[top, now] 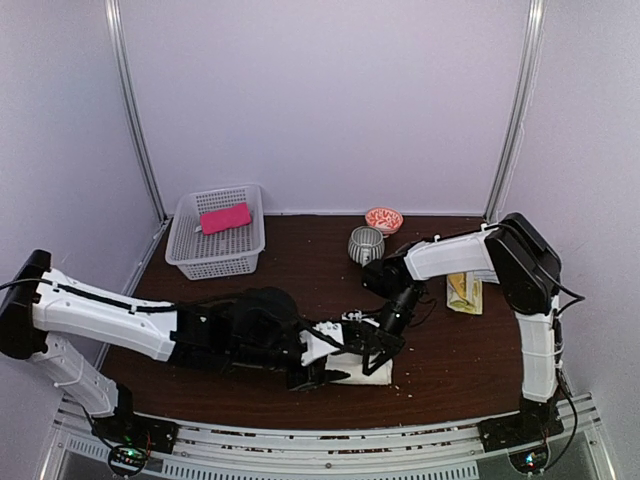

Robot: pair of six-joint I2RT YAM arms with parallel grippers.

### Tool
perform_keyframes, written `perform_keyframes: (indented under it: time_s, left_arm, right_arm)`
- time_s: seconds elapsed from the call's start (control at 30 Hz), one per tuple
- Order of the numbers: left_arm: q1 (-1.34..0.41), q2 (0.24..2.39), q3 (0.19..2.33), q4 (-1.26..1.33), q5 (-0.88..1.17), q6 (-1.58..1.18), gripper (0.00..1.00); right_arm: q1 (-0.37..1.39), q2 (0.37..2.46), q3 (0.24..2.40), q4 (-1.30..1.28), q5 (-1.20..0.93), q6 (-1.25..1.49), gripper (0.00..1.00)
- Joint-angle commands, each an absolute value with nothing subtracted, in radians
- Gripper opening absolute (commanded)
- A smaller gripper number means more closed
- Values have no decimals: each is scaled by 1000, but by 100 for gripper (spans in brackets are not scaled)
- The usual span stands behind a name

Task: Roll the towels
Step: Roll the towel at the center of the board.

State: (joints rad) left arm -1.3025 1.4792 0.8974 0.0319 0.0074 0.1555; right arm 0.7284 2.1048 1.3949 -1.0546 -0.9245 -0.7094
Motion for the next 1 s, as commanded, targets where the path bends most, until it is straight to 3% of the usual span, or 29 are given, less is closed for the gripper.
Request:
perform_keyframes:
  time_s: [0.0,0.53,0.73,0.97]
  left_arm:
    - [-1318,1614,963,26,-15,277,55]
    - [-1318,1947,1108,37,-177,403,56]
    - [-1318,1969,1132,8,-193,384,44]
    - [-1318,1974,1149,-69,-166,338,31]
  right_arm:
    - [733,2162,1376,-1072,-848,-722,11]
    - [732,2147,1370,-1090,-879,-786,11]
    - [732,2126,1387,-1119,-889,-808,13]
    - [711,1951,1379,-1183,-864,-805,38]
